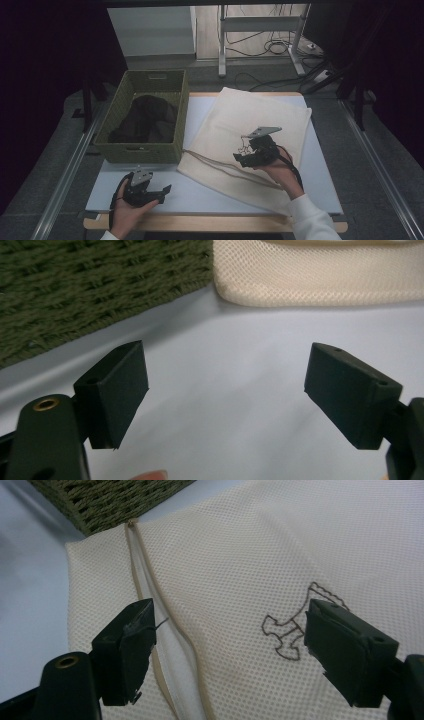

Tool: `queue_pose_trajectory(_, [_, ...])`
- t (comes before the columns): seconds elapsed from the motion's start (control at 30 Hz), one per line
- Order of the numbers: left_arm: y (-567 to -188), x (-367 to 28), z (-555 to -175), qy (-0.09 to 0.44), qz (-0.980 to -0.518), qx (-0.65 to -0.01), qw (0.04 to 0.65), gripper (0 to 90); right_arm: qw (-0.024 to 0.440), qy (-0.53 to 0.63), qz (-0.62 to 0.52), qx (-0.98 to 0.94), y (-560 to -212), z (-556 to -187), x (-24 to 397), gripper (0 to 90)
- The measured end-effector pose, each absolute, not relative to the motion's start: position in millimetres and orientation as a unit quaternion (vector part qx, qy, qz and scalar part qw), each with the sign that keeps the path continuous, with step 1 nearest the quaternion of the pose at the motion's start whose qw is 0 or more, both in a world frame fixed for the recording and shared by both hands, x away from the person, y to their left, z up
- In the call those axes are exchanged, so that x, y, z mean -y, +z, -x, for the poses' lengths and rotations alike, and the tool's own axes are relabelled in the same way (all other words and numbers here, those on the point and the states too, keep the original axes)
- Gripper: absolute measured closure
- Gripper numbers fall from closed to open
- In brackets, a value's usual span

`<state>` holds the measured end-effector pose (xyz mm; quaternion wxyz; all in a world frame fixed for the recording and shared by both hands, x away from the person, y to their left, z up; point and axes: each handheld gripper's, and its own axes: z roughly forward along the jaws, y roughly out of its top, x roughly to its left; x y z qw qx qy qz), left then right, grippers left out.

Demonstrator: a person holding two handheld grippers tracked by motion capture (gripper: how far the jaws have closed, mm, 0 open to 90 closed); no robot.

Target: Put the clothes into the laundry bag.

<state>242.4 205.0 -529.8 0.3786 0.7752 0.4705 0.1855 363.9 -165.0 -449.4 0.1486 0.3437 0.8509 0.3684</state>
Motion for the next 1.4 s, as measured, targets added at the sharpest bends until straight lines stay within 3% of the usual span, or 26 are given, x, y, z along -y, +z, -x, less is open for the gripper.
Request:
queue_pose_trajectory(0.53, [-533, -198, -248, 0.188, -0.777, -0.473, 0.37, 16.9, 0.117, 0.313, -0.302, -0.893, -473, -389, 126, 32.3])
queue_pose_trajectory(1.07, [-533, -194, -247, 0.19, -0.785, -0.462, 0.367, 16.8, 0.077, 0.242, -0.315, -0.914, -507, -397, 132, 43.5])
queue_pose_trajectory(1.13, [-533, -195, -247, 0.19, -0.785, -0.461, 0.368, 16.8, 0.085, 0.241, -0.317, -0.913, -508, -397, 133, 50.0])
queue_pose_trajectory(1.4, [-533, -197, -245, 0.191, -0.785, -0.461, 0.366, 16.8, 0.103, 0.232, -0.316, -0.914, -508, -396, 133, 59.7])
